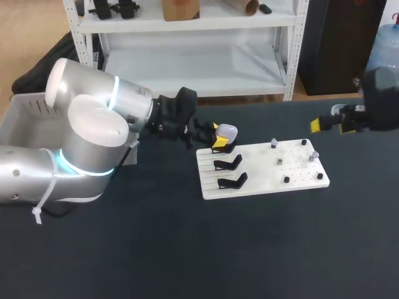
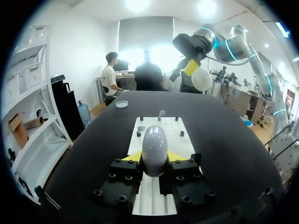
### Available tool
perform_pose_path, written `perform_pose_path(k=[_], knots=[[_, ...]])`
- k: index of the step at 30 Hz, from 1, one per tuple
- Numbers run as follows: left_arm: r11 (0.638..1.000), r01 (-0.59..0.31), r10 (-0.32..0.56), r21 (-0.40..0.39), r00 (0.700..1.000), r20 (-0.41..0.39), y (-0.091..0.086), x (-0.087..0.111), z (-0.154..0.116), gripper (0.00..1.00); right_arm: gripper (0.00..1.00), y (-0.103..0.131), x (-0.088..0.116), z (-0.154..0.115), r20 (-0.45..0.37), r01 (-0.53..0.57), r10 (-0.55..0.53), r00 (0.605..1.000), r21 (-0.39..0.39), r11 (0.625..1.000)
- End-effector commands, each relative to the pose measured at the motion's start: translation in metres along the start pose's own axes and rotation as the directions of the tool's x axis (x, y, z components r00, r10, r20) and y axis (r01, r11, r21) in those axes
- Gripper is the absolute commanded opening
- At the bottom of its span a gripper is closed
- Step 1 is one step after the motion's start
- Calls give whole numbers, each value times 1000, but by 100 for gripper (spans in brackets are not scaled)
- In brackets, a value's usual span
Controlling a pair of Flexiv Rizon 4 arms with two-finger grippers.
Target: Pick up each earbud case from the left stands, insert the matching earbuds, close the lid, and place the case in the box.
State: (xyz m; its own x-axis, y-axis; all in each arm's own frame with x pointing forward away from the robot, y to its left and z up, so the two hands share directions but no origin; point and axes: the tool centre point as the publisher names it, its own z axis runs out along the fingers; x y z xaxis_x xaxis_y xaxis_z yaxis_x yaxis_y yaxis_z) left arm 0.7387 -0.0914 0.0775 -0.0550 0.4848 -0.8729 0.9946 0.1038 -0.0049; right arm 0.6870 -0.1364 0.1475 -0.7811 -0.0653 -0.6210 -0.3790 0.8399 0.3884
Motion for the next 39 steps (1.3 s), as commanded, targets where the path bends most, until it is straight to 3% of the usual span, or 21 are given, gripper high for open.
perform_pose_path(k=[1, 6, 12, 19, 29, 39], knots=[[1000, -7, 7, -10, 1000, 4, 0, -8, 2, 0, 100, 26, 2, 13, -12, 22, -22, 1000, 27, 999], [999, -48, 48, -11, 999, 17, -3, -20, 1, 0, 100, 53, 4, 26, -28, 59, -59, 998, -10, 998], [997, -83, 83, -1, 996, 30, -13, -29, 5, 0, 100, 68, 6, 40, -51, 74, -76, 996, -46, 996], [992, -123, 122, 13, 991, 52, -29, -40, 13, 0, 100, 78, 7, 56, -89, 88, -95, 992, -82, 993], [989, -144, 143, 22, 988, 50, -35, -46, 19, 0, 100, 95, 8, 72, -115, 109, -123, 986, -122, 986], [987, -156, 153, 27, 986, 67, -42, -46, 16, 0, 100, 95, 7, 74, -120, 103, -117, 986, -120, 987]])
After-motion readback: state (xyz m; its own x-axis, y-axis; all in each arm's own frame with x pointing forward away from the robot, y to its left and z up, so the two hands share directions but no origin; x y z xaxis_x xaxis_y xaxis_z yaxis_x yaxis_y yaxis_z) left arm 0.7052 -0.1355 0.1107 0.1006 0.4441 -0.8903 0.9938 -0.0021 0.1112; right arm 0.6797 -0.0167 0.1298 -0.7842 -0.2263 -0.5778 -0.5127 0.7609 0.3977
